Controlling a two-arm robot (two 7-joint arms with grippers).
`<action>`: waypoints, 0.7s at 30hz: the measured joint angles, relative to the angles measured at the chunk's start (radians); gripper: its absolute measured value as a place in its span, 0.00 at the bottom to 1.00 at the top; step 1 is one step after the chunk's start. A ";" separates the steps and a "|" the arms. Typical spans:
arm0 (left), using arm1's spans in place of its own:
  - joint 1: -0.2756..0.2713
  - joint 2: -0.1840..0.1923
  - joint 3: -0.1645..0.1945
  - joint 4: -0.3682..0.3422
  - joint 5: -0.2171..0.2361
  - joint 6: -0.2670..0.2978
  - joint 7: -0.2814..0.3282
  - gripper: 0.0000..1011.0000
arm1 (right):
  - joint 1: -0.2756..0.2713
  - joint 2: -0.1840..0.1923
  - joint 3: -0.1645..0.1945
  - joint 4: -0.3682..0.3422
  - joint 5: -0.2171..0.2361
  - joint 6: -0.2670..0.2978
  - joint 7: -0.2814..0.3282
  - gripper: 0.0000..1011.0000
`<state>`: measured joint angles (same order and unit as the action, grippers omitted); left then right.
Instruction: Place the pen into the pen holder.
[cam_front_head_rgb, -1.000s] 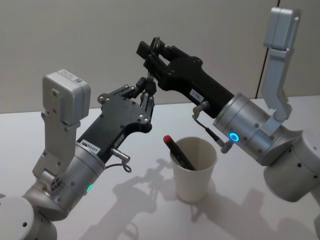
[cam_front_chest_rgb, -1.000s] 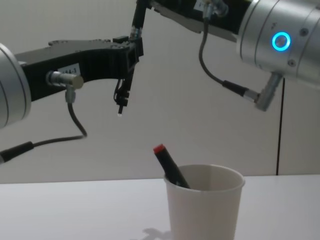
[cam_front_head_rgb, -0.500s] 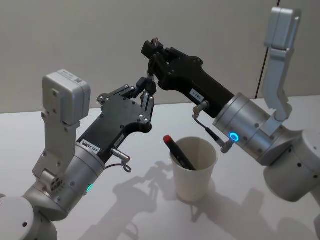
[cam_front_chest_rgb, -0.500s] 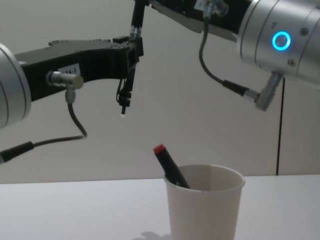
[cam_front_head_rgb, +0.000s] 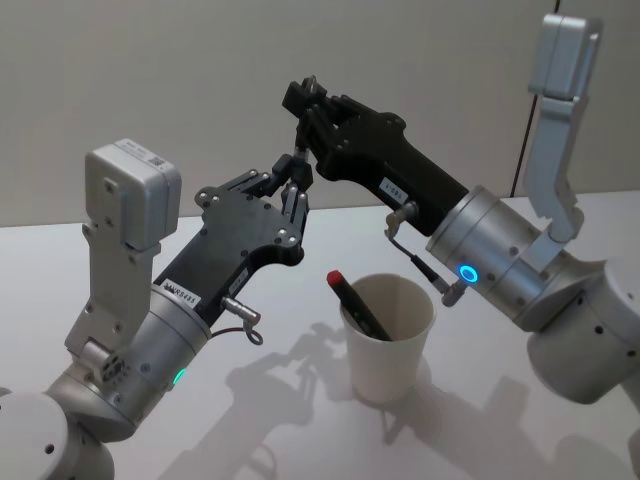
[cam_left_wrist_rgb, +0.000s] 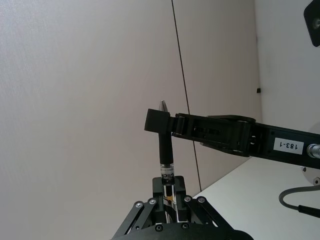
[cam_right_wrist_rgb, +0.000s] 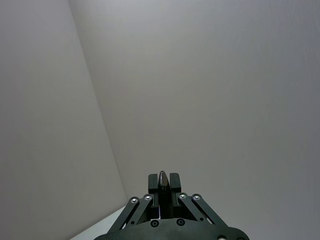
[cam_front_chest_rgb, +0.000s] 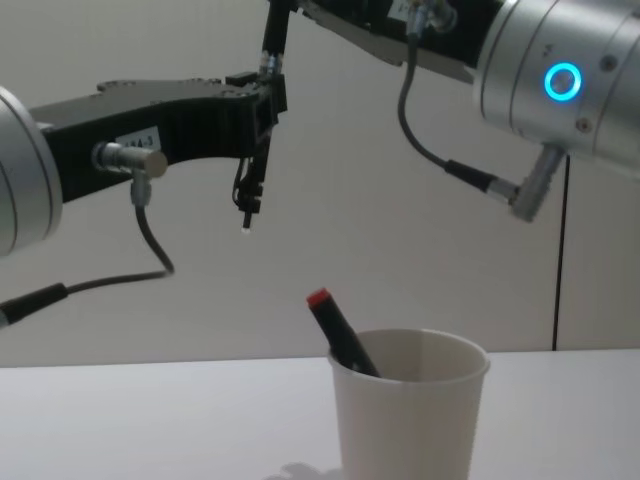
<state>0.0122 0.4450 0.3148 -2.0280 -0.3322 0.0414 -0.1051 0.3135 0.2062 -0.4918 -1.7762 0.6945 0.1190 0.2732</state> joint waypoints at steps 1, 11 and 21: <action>0.000 0.000 0.000 0.000 0.000 0.000 0.000 0.13 | 0.000 0.000 0.000 0.000 0.000 0.000 0.000 0.12; 0.000 0.000 0.000 0.000 0.000 0.000 0.000 0.27 | 0.000 0.000 0.000 0.000 0.000 0.000 0.001 0.12; 0.000 0.000 0.000 0.000 0.000 0.000 0.000 0.57 | 0.002 0.001 0.002 0.000 0.000 -0.003 0.001 0.12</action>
<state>0.0122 0.4450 0.3148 -2.0280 -0.3322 0.0414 -0.1047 0.3151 0.2068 -0.4898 -1.7764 0.6945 0.1163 0.2742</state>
